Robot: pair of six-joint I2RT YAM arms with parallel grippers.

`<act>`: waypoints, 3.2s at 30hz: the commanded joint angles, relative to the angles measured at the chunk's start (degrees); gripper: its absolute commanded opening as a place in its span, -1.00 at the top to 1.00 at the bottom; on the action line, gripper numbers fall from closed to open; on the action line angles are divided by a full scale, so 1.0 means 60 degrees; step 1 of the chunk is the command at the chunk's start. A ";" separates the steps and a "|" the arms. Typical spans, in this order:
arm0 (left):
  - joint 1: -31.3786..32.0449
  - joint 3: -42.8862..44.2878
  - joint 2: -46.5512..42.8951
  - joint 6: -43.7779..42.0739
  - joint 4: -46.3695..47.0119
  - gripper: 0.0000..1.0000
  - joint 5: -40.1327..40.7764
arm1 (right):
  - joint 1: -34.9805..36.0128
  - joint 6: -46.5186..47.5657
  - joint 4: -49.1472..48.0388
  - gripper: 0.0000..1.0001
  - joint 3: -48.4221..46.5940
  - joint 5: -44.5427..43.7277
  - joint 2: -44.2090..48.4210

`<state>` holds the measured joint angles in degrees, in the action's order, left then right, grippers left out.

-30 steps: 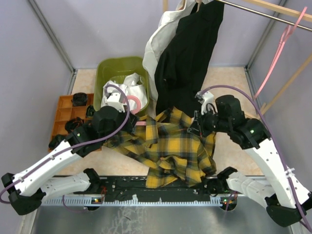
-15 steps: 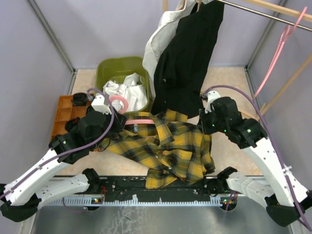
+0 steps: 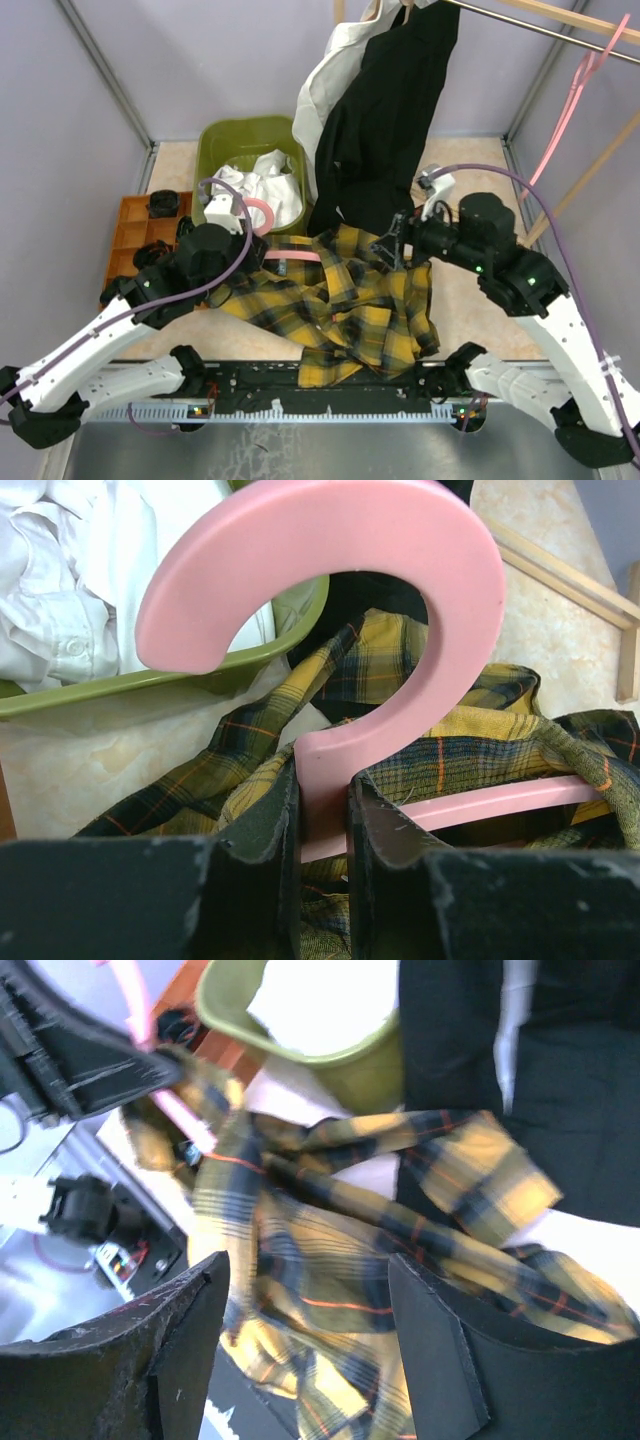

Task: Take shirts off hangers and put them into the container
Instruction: Remove the shirt from the hanger.

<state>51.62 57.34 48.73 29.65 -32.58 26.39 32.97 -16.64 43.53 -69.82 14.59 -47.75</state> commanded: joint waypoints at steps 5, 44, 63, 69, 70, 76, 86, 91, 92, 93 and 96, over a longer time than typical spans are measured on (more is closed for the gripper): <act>-0.0046 0.0321 0.0396 -0.0506 0.0409 1.00 -0.1027 | 0.3562 0.1012 -0.1088 -0.56 -0.0334 -0.2772 -0.1718; -0.0047 0.0193 -0.0071 -0.0838 -0.0376 1.00 -0.0011 | 0.3391 -0.0248 0.0514 1.00 -0.0155 -0.4864 -0.1922; -0.0045 -0.0086 -0.0717 -0.0841 0.0171 1.00 -0.0002 | 0.2655 -0.0743 0.0531 1.00 0.0867 -0.4859 -0.0683; -0.0048 -0.0012 -0.0752 -0.0809 0.0439 1.00 -0.0028 | 0.2651 -0.0798 0.1253 0.99 0.1144 -0.5511 -0.0855; -0.0039 0.0024 -0.0742 -0.0779 0.0431 1.00 -0.0047 | 0.2653 -0.0800 0.1173 0.98 0.1298 -0.5403 -0.0807; -0.0048 -0.0044 -0.1061 -0.0241 0.0200 1.00 0.0345 | 0.2650 -0.0571 0.0713 0.96 0.1783 -0.5307 -0.0564; -0.0039 -0.0052 -0.1197 -0.0419 -0.0037 1.00 0.0919 | 0.2660 -0.0220 -0.0351 0.97 0.1536 -0.4217 0.0419; -0.0036 0.0060 -0.0591 -0.1351 -0.0039 1.00 0.0158 | 0.2659 -0.0112 -0.1555 0.95 0.1205 -0.1382 0.1335; -0.0036 0.0169 -0.0440 -0.1096 -0.0352 1.00 0.0399 | 0.2659 -0.0015 -0.1415 0.95 0.1062 -0.0699 0.1349; -0.0043 0.0241 -0.0337 -0.0830 -0.0587 1.00 0.0738 | 0.2651 0.0069 -0.1123 0.95 0.0955 -0.0422 0.1300; -0.0047 0.0333 -0.0431 -0.0187 -0.0668 1.00 0.1349 | 0.2651 0.0325 0.0251 1.00 0.0813 -0.0715 0.1095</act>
<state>52.69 57.56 46.92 27.53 -29.74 21.67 50.09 -18.57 36.03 -60.99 8.03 -41.28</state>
